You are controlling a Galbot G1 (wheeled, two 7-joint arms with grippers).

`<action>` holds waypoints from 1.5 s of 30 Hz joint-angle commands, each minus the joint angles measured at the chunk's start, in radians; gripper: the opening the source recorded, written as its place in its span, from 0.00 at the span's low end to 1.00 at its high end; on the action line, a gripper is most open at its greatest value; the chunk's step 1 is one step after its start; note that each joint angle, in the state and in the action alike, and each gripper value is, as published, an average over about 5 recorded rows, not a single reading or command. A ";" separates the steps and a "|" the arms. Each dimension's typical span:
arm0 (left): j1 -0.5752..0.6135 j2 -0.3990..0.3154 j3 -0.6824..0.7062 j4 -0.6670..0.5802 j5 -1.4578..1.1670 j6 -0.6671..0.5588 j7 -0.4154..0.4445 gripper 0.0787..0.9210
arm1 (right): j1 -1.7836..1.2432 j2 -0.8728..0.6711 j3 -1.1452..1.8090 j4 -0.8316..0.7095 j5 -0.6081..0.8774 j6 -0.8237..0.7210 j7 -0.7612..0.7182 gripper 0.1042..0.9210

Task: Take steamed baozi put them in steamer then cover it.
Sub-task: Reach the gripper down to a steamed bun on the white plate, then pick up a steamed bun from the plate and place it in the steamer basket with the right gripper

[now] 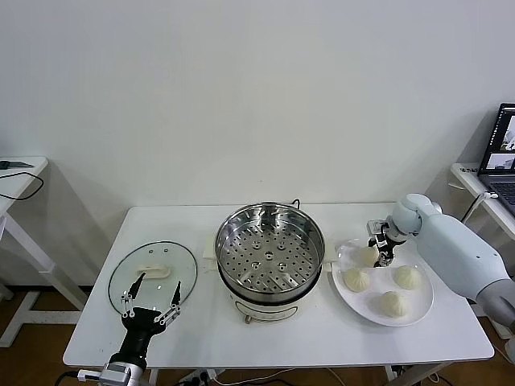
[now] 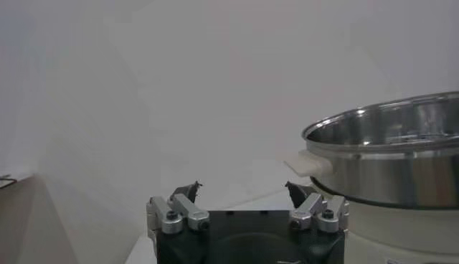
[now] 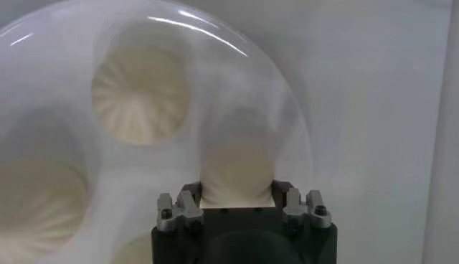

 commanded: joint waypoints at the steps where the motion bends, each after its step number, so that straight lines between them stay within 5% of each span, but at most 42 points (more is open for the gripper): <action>1: 0.001 0.000 0.001 -0.001 0.002 -0.001 0.001 0.88 | 0.000 0.005 0.004 0.001 -0.002 -0.001 0.001 0.65; 12: 0.012 0.000 0.010 -0.008 0.018 0.000 -0.001 0.88 | 0.172 -0.251 -0.168 0.328 0.218 0.062 -0.061 0.66; 20: 0.018 0.004 0.016 -0.013 0.026 0.006 -0.003 0.88 | 0.486 -0.353 -0.354 0.531 0.361 0.331 -0.198 0.68; 35: 0.041 0.011 -0.007 -0.025 0.025 0.007 -0.001 0.88 | 0.941 -0.055 -0.682 0.693 0.419 0.546 -0.200 0.68; 45: 0.037 0.023 -0.025 -0.027 0.015 0.009 0.003 0.88 | 0.856 0.146 -0.721 0.597 0.334 0.642 -0.117 0.69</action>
